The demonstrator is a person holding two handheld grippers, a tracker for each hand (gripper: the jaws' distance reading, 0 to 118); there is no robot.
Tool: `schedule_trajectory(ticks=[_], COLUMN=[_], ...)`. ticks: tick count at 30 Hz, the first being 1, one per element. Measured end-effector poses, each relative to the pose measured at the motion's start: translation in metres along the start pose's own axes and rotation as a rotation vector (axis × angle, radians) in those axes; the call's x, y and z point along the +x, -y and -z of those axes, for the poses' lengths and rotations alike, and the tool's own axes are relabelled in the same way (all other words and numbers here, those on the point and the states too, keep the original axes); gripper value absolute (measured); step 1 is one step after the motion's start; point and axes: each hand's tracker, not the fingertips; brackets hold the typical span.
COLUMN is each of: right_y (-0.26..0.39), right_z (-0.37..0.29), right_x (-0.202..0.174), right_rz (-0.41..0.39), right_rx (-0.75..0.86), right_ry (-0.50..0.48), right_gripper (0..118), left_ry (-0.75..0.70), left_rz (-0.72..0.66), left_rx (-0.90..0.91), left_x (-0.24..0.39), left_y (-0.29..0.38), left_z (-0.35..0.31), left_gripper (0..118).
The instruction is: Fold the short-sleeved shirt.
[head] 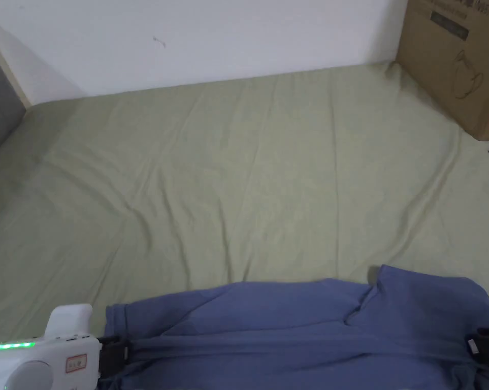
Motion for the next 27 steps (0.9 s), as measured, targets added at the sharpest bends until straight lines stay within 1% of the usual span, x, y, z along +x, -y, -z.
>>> schedule_trajectory(ticks=[1, 2, 3, 4, 5, 6, 8, 9, 10, 11, 12, 13, 14, 15, 16, 18, 21, 24, 25, 26, 27], right_y=[-0.001, -0.001, -0.002, -0.003, -0.004, -0.006, -0.006, -0.006, -0.007, -0.007, -0.007, -0.006, -0.006, -0.005, -0.005, -0.004, -0.004, -0.004, -0.005, -0.004, -0.005], right_z=[-0.004, -0.01, -0.016, -0.024, -0.032, -0.042, -0.057, -0.063, -0.069, -0.071, -0.072, -0.072, -0.07, -0.068, -0.066, -0.061, -0.052, -0.045, -0.043, -0.042, -0.04], right_x=[-0.002, -0.002, -0.002, -0.004, -0.008, -0.012, -0.028, -0.038, -0.047, -0.058, -0.071, -0.085, -0.094, -0.107, -0.121, -0.142, -0.17, -0.187, -0.191, -0.194, -0.196], right_rz=[-0.001, 0.003, 0.023, 0.058, 0.072, 0.077, 0.064, 0.065, 0.066, 0.07, 0.07, 0.072, 0.073, 0.07, 0.06, 0.036, 0.006, -0.002, -0.005, -0.006, -0.008], right_rx=[0.02, 0.031, 0.046, 0.078, 0.107, 0.151, 0.24, 0.284, 0.319, 0.345, 0.374, 0.392, 0.4, 0.404, 0.402, 0.407, 0.371, 0.335, 0.323, 0.315, 0.308], right_ry=[0.028, 0.025, 0.012, 0.003, -0.007, -0.009, -0.032, -0.055, -0.076, -0.095, -0.117, -0.138, -0.161, -0.185, -0.193, -0.22, -0.257, -0.296, -0.297, -0.299, -0.3], right_gripper=[57, 57, 79, 88, 85, 86, 84, 78, 61, 44, 28, 14, 10, 4, 0, 0, 0, 0, 0, 0, 0], left_ry=[-0.023, -0.023, 0.002, 0.046, 0.078, 0.108, 0.158, 0.185, 0.218, 0.246, 0.287, 0.317, 0.336, 0.342, 0.342, 0.355, 0.369, 0.445, 0.481, 0.514, 0.542], left_rz=[0.002, -0.008, -0.035, -0.063, -0.095, -0.132, -0.19, -0.216, -0.242, -0.262, -0.277, -0.305, -0.332, -0.352, -0.385, -0.384, -0.472, -0.569, -0.58, -0.585, -0.603], left_rx=[0.017, 0.031, 0.068, 0.102, 0.121, 0.135, 0.147, 0.144, 0.137, 0.14, 0.153, 0.167, 0.164, 0.158, 0.166, 0.144, 0.159, 0.188, 0.187, 0.178, 0.171], left_x=[0.003, 0.0, -0.005, -0.01, -0.007, -0.01, -0.017, -0.019, -0.021, -0.024, -0.027, -0.014, -0.015, -0.018, -0.022, -0.029, -0.043, -0.059, -0.069, -0.076, -0.079], left_y=[-0.004, -0.003, -0.002, -0.001, -0.006, -0.006, -0.001, 0.0, 0.005, 0.01, 0.017, 0.022, 0.028, 0.034, 0.04, 0.047, 0.055, 0.058, 0.058, 0.056, 0.054], left_z=[-0.001, -0.005, -0.013, -0.023, -0.029, -0.037, -0.049, -0.05, -0.053, -0.056, -0.059, -0.067, -0.068, -0.067, -0.068, -0.064, -0.062, -0.058, -0.053, -0.048, -0.043], left_gripper=[83, 83, 104, 111, 111, 111, 111, 111, 109, 102, 85, 46, 17, 0, 0, 0, 0, 0, 0, 4, 18])
